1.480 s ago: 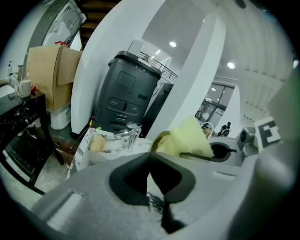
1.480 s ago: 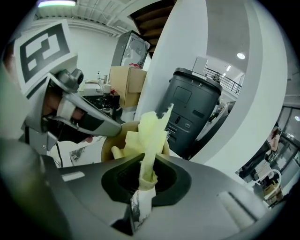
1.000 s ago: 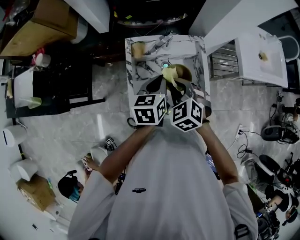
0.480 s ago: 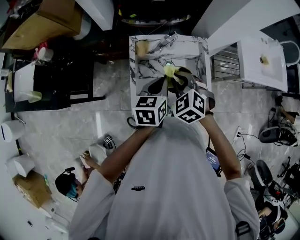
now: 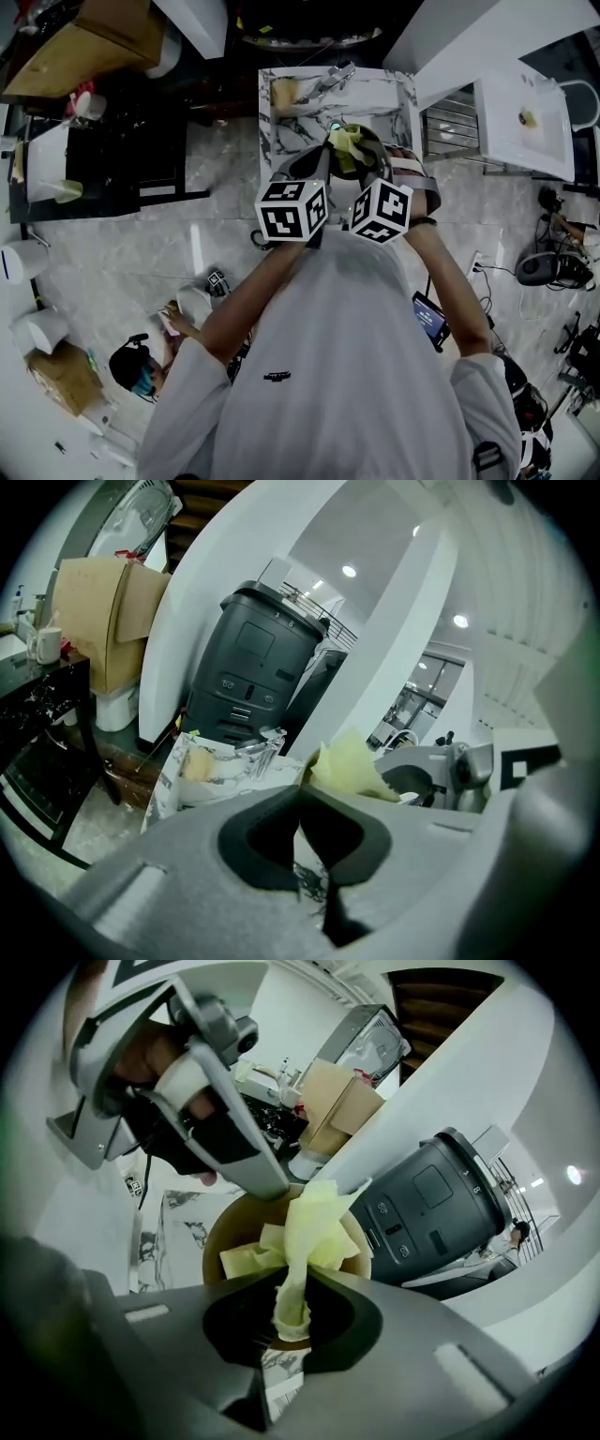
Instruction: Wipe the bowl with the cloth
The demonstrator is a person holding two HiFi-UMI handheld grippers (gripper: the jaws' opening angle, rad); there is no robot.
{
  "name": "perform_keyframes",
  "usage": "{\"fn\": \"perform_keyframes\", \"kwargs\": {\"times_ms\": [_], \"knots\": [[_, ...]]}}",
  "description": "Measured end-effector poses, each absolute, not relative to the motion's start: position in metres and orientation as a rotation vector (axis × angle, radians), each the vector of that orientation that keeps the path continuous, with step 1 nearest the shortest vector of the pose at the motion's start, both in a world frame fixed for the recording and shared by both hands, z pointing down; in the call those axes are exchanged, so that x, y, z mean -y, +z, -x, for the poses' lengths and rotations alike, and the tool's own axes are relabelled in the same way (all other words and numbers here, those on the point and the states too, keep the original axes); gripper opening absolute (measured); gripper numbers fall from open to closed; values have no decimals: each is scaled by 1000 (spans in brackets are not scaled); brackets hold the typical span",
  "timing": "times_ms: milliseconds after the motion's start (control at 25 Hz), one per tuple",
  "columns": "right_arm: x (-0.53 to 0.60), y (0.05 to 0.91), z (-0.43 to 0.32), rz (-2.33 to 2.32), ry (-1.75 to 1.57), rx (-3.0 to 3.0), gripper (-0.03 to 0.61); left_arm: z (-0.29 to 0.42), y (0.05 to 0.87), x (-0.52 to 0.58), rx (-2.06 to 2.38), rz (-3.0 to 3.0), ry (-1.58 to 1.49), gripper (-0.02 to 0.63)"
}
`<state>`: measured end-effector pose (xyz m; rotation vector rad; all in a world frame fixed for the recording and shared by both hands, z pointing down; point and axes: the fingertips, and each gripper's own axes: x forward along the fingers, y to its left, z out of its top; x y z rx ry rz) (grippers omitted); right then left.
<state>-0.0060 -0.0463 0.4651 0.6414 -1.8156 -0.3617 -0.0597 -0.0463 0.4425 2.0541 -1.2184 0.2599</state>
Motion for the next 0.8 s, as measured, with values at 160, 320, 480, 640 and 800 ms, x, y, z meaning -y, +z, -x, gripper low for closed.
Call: {"fn": "perform_keyframes", "kwargs": {"times_ms": [160,320,480,640,800], "knots": [[36,469,15,-586,-382,1816,31,63,439,52,1213,-2076,287,6],[29,470,31,-534,-434,1831,31,65,433,56,1207,-2103,316,6],[29,468,42,-512,-470,1857,31,63,433,54,1186,-2117,338,6],[35,464,42,-538,-497,1863,31,59,434,49,1174,-2128,362,6],[48,460,32,-610,-529,1827,31,52,437,45,1155,-2133,381,6]]}}
